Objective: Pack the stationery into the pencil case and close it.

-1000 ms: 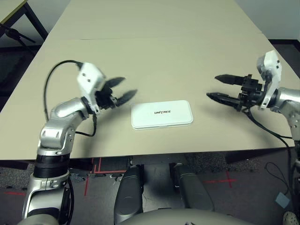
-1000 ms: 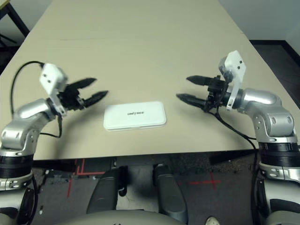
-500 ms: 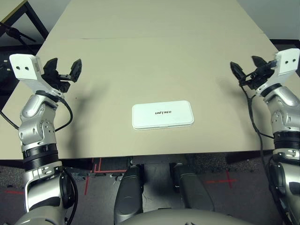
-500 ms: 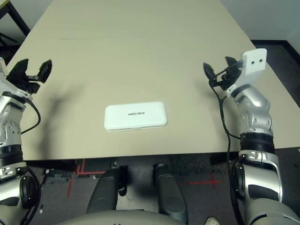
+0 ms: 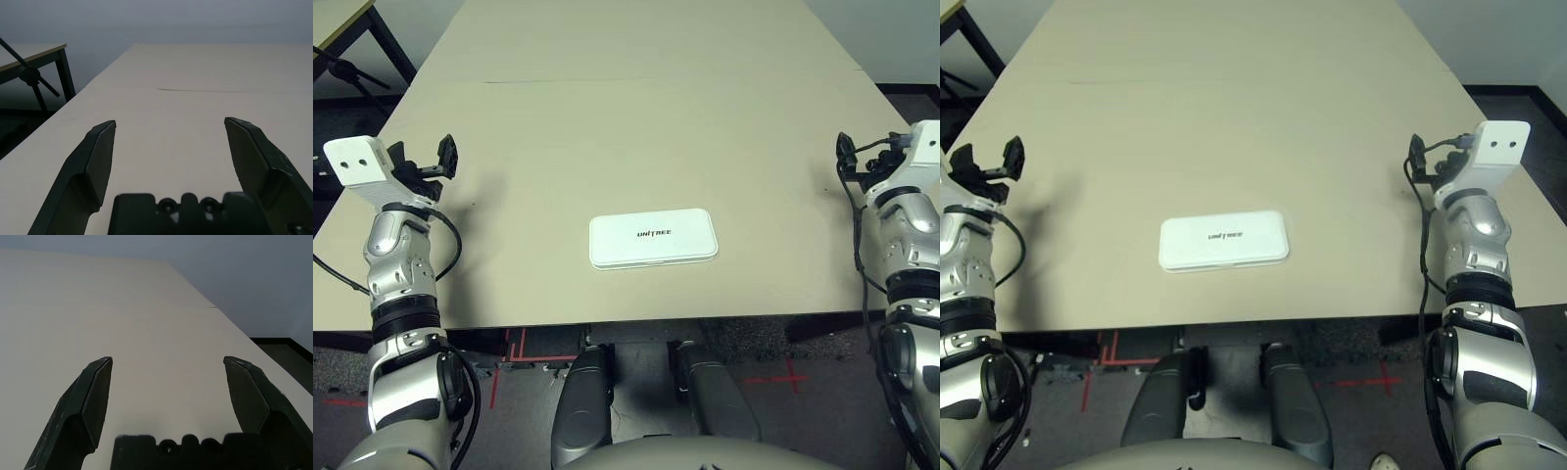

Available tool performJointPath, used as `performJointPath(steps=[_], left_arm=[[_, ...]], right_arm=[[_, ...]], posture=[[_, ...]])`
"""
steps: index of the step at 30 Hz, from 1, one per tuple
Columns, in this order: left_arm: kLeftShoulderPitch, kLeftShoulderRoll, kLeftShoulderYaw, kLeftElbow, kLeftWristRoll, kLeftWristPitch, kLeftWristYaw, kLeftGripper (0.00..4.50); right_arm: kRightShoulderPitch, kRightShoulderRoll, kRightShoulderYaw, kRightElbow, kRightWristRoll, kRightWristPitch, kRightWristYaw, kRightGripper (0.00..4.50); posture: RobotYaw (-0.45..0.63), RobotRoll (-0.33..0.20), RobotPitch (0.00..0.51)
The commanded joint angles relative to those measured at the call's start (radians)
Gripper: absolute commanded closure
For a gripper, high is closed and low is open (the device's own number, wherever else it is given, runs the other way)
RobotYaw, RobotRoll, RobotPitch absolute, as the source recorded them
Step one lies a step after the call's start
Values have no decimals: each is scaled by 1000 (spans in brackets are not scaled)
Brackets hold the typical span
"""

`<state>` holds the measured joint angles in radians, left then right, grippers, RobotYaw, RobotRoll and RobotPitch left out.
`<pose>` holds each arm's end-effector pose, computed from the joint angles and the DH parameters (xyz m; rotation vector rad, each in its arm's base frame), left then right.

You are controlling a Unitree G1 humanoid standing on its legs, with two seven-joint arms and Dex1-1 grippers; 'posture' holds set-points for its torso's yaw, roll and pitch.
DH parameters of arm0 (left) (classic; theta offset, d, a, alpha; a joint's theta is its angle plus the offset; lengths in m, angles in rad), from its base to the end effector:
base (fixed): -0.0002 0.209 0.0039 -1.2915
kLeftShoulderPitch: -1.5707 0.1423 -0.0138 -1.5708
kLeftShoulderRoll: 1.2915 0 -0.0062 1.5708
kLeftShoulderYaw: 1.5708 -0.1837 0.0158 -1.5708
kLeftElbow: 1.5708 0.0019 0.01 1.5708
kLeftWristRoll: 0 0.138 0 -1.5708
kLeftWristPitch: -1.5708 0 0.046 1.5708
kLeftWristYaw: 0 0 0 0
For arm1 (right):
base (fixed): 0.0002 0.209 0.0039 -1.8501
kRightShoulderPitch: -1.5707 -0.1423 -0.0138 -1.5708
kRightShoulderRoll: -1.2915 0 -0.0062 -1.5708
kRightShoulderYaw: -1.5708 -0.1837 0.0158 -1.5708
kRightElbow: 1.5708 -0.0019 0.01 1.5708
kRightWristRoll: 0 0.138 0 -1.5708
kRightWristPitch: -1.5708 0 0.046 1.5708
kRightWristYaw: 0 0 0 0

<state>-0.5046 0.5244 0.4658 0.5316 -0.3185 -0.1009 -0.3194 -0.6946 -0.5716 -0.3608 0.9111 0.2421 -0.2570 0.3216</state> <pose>0.2653 0.3268 0.1366 0.0111 -0.2811 0.1755 0.2942 -0.3238 0.1325 -0.0750 -0.2040 -0.1620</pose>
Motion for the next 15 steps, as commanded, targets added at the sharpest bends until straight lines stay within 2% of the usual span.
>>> performJointPath(steps=[1,6,15], left_arm=[[-16,-17,-30,13,20,-13,14,39],[-19,-12,-55,6,16,-8,-7,39],[45,9,-29,-24,0,-15,-15,39]], right_arm=[[-21,-21,-15,43,7,-18,16,0],[-6,-32,-19,28,12,-25,46,0],[-15,1,2,37,-2,-32,58,0]], posture=[[-84,0,174],[-100,0,185],[-44,0,164]])
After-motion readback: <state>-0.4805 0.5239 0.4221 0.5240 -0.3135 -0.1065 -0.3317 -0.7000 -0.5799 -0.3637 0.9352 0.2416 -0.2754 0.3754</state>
